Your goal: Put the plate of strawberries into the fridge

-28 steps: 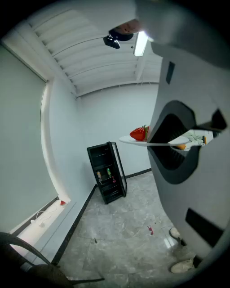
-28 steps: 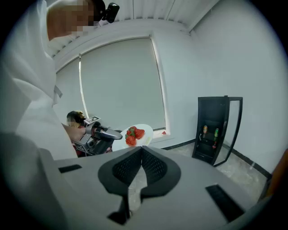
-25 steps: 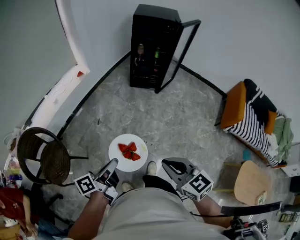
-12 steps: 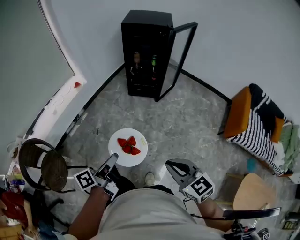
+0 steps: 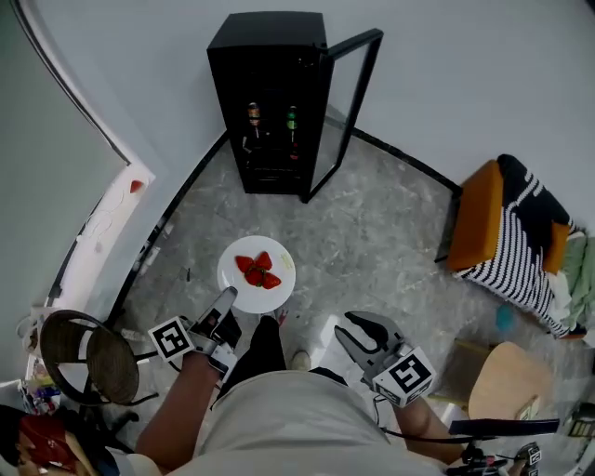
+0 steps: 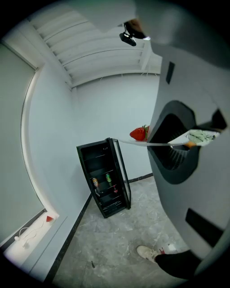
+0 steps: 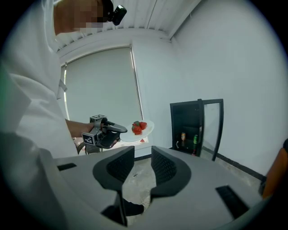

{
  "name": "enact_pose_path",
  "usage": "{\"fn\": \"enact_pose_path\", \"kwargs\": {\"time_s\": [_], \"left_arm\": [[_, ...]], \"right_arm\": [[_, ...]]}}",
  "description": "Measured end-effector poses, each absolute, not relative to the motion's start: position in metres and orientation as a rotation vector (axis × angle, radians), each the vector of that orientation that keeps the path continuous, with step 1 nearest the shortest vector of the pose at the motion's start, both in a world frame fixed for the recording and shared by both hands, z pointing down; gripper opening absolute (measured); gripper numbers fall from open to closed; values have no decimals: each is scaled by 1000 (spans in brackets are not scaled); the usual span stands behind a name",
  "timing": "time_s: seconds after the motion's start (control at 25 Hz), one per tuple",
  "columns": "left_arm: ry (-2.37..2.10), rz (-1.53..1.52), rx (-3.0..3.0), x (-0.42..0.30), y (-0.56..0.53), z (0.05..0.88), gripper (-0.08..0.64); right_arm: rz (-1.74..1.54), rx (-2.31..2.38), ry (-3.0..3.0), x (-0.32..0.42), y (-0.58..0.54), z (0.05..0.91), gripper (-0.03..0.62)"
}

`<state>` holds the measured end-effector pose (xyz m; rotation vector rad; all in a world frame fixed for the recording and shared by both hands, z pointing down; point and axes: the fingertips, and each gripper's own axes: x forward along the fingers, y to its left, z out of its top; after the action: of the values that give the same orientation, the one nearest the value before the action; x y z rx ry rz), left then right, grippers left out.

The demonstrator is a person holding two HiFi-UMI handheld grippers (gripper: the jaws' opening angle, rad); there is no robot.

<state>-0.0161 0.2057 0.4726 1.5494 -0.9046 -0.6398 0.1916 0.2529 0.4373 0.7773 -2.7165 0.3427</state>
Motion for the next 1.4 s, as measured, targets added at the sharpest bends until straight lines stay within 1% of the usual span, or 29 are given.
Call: {"fn": "enact_pose_path", "kwargs": {"time_s": [0.12,0.28,0.48,0.76,0.96,1.4], "left_arm": [[-863,-644,1561,-20,141,479,21],[-827,-624,1570,-38,60,483,20],[-839,-517,1650,-73,-33,493,21],[-892,-543,1590,-103,-146,525,21],[-944,-555,1532,-109,-192,549,21],[-1080,-598,1376,-94,-357,616,21]], "right_arm": [[367,812,-2667,183,207,443,114],[307,850,-2642,153,141,424,112],[331,907,-2620,116,66,413,112],[340,877,-2576,84,-9,423,112],[310,875,-2585,88,-44,419,112],[300,666,-2608,115,-194,423,112]]}}
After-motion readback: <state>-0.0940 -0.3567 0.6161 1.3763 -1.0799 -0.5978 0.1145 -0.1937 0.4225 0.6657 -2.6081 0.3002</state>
